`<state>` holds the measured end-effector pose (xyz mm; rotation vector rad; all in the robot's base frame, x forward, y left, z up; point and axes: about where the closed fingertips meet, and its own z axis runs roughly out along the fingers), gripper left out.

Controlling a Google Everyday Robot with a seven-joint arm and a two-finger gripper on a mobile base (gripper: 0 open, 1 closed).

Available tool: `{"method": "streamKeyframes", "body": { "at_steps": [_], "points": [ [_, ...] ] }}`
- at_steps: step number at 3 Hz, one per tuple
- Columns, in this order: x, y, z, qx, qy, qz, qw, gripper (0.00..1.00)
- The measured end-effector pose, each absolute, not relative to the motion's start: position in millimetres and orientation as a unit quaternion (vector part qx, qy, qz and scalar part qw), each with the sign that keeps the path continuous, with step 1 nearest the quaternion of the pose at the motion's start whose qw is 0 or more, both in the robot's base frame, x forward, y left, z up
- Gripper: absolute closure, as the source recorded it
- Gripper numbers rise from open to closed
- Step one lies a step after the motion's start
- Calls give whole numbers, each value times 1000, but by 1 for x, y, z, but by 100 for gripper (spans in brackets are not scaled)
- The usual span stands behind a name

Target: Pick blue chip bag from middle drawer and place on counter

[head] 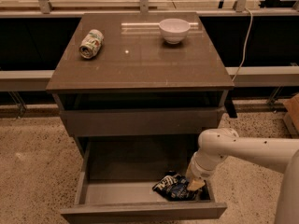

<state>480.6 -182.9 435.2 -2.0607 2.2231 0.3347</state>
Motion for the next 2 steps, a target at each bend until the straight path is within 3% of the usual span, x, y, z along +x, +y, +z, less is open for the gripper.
{"method": "streamKeyframes", "body": {
  "at_steps": [2],
  "points": [
    [475, -192, 421, -670, 732, 118, 36, 27]
  ]
}}
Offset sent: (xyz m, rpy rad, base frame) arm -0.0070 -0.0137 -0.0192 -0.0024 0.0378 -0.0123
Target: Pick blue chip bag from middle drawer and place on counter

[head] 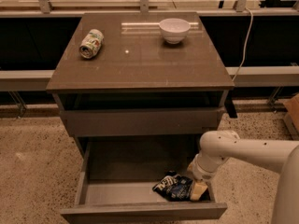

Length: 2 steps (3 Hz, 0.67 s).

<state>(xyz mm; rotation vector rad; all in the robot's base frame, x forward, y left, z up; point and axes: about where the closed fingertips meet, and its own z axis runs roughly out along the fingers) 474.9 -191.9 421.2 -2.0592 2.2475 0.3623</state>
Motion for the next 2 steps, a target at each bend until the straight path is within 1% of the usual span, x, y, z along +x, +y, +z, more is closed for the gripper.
{"method": "streamKeyframes", "body": {
  "at_steps": [1, 2],
  "points": [
    [474, -193, 415, -669, 733, 122, 32, 36],
    [473, -194, 406, -666, 734, 129, 29, 54]
  ]
}}
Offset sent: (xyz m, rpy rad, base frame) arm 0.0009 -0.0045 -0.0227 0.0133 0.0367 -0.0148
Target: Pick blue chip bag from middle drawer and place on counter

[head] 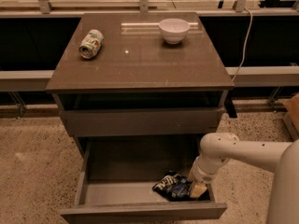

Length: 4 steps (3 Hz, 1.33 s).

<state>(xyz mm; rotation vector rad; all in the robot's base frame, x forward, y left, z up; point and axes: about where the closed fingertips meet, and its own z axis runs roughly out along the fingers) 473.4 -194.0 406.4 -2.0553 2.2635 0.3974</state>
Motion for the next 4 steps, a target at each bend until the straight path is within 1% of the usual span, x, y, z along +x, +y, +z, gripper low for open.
{"method": "streamKeyframes", "body": {
  "at_steps": [1, 2, 3, 4],
  "points": [
    [473, -194, 403, -665, 734, 136, 30, 77],
    [475, -187, 422, -661, 730, 155, 74, 100],
    [480, -179, 475, -661, 716, 154, 161, 100],
    [482, -168, 546, -666, 686, 137, 258, 100]
  ]
}}
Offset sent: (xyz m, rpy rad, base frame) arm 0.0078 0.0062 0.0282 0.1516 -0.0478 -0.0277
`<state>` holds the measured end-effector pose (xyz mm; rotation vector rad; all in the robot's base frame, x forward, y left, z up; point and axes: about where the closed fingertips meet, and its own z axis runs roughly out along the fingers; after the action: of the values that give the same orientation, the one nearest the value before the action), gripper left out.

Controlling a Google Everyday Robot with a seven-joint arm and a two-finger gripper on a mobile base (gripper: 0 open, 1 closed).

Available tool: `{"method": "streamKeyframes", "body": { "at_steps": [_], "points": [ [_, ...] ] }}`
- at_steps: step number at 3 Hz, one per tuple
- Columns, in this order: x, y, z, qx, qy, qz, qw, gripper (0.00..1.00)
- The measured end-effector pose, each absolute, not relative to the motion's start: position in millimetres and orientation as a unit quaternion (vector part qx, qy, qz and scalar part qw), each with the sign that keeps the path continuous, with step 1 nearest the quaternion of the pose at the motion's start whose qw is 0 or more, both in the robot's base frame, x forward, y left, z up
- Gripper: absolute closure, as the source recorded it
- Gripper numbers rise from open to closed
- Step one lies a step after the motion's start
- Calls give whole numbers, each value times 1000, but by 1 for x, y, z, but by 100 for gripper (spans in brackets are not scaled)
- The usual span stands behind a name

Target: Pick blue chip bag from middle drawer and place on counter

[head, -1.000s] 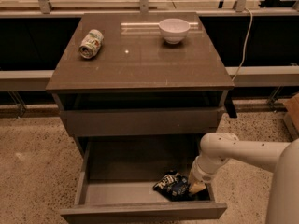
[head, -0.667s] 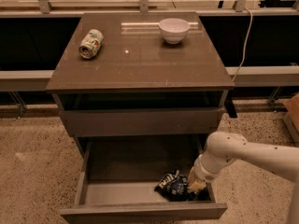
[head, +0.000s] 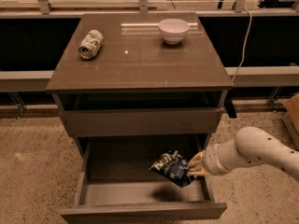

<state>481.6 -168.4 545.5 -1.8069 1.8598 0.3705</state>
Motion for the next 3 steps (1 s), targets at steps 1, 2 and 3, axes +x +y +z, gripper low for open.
{"method": "streamKeyframes", "body": {
  "at_steps": [1, 2, 3],
  "points": [
    [478, -155, 610, -678, 648, 119, 326, 100],
    [469, -142, 658, -693, 613, 105, 365, 100],
    [458, -132, 708, -713, 577, 84, 390, 100]
  ]
}}
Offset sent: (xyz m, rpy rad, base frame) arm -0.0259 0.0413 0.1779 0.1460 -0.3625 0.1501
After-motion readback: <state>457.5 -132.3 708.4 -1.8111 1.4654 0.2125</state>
